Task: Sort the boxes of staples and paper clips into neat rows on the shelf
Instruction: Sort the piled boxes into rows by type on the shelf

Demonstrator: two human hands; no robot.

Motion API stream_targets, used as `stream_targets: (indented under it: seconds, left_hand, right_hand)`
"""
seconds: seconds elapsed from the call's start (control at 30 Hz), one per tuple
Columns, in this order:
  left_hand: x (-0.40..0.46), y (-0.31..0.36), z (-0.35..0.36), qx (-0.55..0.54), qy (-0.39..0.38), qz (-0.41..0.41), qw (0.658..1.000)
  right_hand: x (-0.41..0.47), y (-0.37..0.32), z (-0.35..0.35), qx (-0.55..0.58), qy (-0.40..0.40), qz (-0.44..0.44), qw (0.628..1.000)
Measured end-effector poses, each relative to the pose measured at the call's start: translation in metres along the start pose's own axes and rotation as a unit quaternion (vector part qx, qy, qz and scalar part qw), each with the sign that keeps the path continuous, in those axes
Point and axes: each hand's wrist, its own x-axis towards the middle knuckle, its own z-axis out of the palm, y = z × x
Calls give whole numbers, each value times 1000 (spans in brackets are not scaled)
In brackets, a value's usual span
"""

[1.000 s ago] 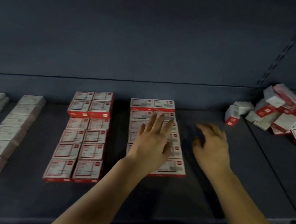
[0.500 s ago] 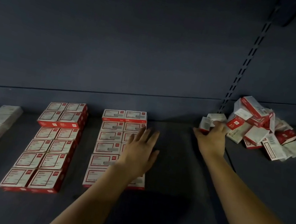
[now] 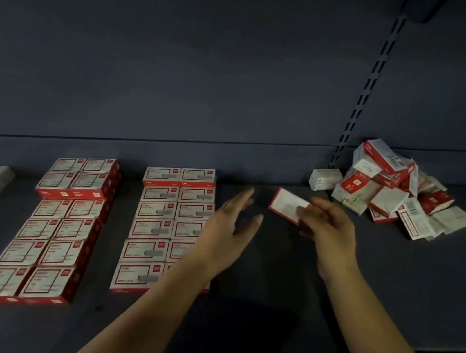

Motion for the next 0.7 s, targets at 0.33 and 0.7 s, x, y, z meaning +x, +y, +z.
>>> stream_targets:
  seconds: [0.33, 0.7]
  left_hand:
    - [-7, 4, 3, -101, 25, 58, 993]
    - [-20, -4, -2, -51, 130, 167, 976]
  right_hand:
    - [-33, -17, -3, 22, -126, -104, 986]
    - [-37, -11, 2, 59, -236, 20, 970]
